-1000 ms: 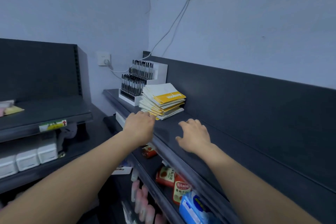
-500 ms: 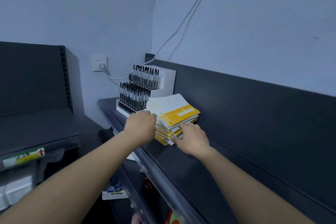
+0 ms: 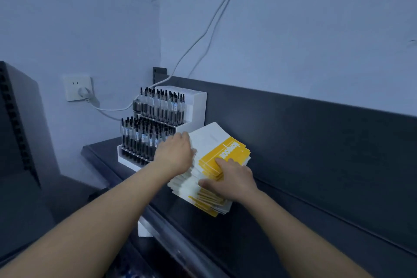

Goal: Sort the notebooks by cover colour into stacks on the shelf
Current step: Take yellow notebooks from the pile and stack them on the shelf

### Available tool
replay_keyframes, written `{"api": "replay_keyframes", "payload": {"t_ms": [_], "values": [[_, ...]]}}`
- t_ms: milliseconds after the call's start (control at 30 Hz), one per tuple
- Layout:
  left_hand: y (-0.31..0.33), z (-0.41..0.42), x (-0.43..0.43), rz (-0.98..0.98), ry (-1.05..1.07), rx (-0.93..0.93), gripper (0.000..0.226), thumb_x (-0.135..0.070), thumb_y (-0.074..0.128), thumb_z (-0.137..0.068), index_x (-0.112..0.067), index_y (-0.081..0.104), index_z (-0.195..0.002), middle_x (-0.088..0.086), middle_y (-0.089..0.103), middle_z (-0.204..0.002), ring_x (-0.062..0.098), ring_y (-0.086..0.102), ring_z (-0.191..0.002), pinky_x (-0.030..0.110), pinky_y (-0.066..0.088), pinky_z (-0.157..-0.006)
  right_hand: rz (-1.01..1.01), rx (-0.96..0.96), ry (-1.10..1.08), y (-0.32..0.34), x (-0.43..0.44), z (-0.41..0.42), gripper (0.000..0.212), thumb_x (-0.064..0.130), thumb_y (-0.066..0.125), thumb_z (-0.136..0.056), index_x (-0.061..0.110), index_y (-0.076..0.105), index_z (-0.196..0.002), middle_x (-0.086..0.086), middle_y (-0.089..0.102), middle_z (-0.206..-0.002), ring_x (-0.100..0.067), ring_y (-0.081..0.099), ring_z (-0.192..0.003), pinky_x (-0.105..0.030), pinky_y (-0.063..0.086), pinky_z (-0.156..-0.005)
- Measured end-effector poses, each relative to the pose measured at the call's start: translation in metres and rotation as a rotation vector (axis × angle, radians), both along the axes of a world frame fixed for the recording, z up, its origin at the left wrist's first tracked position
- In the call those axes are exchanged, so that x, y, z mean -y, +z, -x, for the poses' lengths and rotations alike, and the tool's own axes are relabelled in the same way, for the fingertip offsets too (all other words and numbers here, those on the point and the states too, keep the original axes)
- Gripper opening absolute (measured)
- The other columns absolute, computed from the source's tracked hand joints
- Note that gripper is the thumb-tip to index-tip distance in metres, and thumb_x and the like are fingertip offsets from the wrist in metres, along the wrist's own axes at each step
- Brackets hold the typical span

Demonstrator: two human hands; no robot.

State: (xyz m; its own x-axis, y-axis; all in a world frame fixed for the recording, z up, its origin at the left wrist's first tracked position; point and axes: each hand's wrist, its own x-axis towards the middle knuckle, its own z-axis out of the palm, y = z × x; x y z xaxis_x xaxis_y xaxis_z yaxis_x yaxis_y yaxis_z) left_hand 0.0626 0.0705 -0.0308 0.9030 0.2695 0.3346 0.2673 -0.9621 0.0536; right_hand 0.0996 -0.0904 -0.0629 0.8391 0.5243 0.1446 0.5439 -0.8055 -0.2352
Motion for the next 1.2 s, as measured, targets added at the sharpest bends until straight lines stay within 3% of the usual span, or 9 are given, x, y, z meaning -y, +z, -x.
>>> {"api": "replay_keyframes", "payload": {"t_ms": [200,333,533,700,800,967,1033,1133,1200], "values": [[-0.001,-0.016,-0.024,0.223,0.054,0.155,0.050,-0.044,0.044,-0.098,-0.003,0.044,-0.125,0.016,0.045,-0.123,0.035,0.057,-0.103,0.042,0.048,-0.079,-0.093,-0.066,0.135,0.007,-0.002,-0.004,0.065,0.048,0.061,-0.088,0.033,0.034,-0.145,0.001,0.032,-0.153,-0.019,0.030,-0.140,-0.033,0.030,-0.110],[-0.004,-0.014,-0.032,0.375,0.100,0.245,0.039,-0.042,0.051,-0.095,-0.008,0.041,-0.110,0.005,0.055,-0.084,0.027,0.057,-0.075,0.035,0.043,-0.058,-0.230,-0.156,0.168,-0.002,0.004,-0.014,0.062,0.041,0.068,-0.085,0.040,0.041,-0.141,0.005,0.023,-0.157,-0.014,0.022,-0.145,-0.033,0.028,-0.114],[-0.001,-0.014,-0.022,0.469,0.136,0.214,0.032,-0.035,0.057,-0.093,-0.009,0.045,-0.107,0.007,0.060,-0.093,0.028,0.058,-0.078,0.036,0.048,-0.062,-0.507,-0.124,0.114,-0.002,0.013,-0.020,0.048,0.040,0.074,-0.080,0.028,0.062,-0.124,0.010,0.062,-0.119,-0.010,0.057,-0.110,-0.025,0.048,-0.092],[-0.004,-0.011,-0.016,0.537,0.132,0.197,0.032,-0.037,0.056,-0.092,-0.009,0.058,-0.108,0.007,0.064,-0.092,0.026,0.062,-0.078,0.033,0.050,-0.062,-0.585,0.032,-0.035,-0.002,0.017,-0.014,0.033,0.049,0.069,-0.080,0.022,0.069,-0.097,0.007,0.066,-0.102,-0.013,0.059,-0.098,-0.034,0.050,-0.084],[-0.003,-0.009,-0.007,0.542,0.149,0.206,0.032,-0.036,0.054,-0.094,-0.008,0.058,-0.108,0.008,0.063,-0.093,0.026,0.061,-0.080,0.031,0.046,-0.060,-0.635,0.043,-0.094,0.000,0.020,-0.011,0.036,0.054,0.067,-0.079,0.023,0.070,-0.097,0.007,0.063,-0.096,-0.012,0.057,-0.090,-0.032,0.048,-0.079],[0.007,-0.006,0.008,0.570,0.140,0.240,0.030,-0.030,0.051,-0.097,-0.006,0.056,-0.113,0.012,0.064,-0.104,0.029,0.060,-0.087,0.034,0.048,-0.067,-0.857,-0.124,-0.135,0.000,0.027,-0.017,0.038,0.050,0.074,-0.074,0.020,0.068,-0.096,0.007,0.062,-0.089,-0.009,0.058,-0.084,-0.026,0.047,-0.070],[0.011,-0.005,0.017,0.682,0.131,0.271,0.027,-0.024,0.049,-0.098,-0.004,0.054,-0.116,0.015,0.063,-0.105,0.033,0.063,-0.088,0.037,0.052,-0.071,-1.000,-0.295,-0.144,0.002,0.028,-0.016,0.040,0.046,0.076,-0.074,0.019,0.062,-0.099,0.003,0.066,-0.094,-0.013,0.062,-0.086,-0.028,0.050,-0.070],[0.011,-0.003,0.029,1.030,0.124,0.329,0.011,-0.015,0.044,-0.100,-0.008,0.047,-0.108,0.017,0.062,-0.081,0.032,0.064,-0.055,0.048,0.059,-0.066,-1.200,-0.586,-0.054,0.005,0.029,-0.014,0.031,0.021,0.077,-0.080,0.012,0.058,-0.104,-0.006,0.070,-0.097,-0.015,0.063,-0.079,-0.029,0.053,-0.070],[0.010,0.002,0.036,1.092,0.124,0.343,0.004,-0.012,0.044,-0.101,-0.008,0.044,-0.103,0.015,0.060,-0.070,0.026,0.059,-0.044,0.047,0.057,-0.063,-1.218,-0.684,0.003,0.009,0.034,-0.012,0.023,0.010,0.069,-0.085,0.005,0.062,-0.106,-0.006,0.068,-0.095,-0.015,0.062,-0.082,-0.029,0.054,-0.073]]}}
